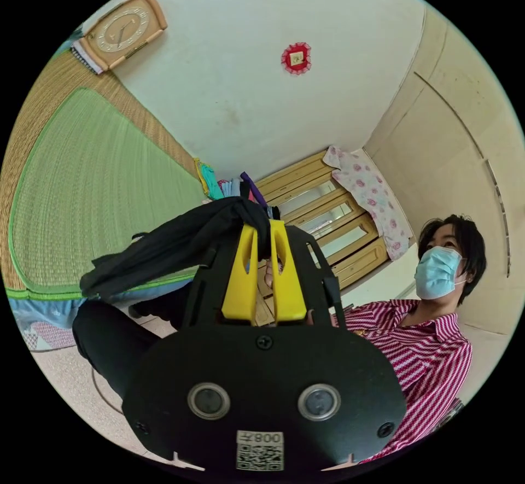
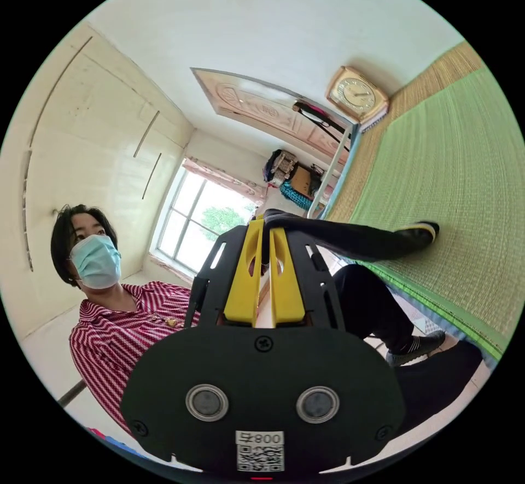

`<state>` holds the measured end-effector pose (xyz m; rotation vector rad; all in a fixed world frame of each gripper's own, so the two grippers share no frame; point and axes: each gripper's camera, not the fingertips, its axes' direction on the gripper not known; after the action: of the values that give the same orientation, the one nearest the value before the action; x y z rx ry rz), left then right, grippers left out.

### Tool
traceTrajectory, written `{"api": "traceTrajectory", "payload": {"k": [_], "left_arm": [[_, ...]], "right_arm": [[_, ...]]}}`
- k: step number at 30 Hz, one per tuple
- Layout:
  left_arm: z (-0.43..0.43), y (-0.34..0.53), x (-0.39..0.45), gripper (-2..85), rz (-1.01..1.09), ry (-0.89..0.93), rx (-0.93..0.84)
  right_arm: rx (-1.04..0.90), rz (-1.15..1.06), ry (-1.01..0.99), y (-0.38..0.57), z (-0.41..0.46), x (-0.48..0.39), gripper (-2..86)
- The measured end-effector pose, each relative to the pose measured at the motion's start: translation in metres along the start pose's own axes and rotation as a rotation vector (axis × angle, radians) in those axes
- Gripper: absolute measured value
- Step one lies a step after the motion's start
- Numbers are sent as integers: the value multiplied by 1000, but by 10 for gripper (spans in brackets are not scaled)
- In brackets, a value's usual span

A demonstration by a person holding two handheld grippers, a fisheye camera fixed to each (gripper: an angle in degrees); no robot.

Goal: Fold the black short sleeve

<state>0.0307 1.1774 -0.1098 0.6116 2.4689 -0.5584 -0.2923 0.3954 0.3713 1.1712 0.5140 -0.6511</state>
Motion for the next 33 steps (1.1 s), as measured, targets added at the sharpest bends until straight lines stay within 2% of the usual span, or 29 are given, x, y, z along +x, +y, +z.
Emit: {"api": "traceTrajectory", "payload": {"k": [13, 33], "left_arm": [[107, 90, 79, 43, 129, 164, -102], [338, 161, 151, 44, 165, 344, -308]], "right_arm": [[121, -186, -8, 60, -150, -97, 5], [330, -309, 86, 217, -356, -120, 7]]}}
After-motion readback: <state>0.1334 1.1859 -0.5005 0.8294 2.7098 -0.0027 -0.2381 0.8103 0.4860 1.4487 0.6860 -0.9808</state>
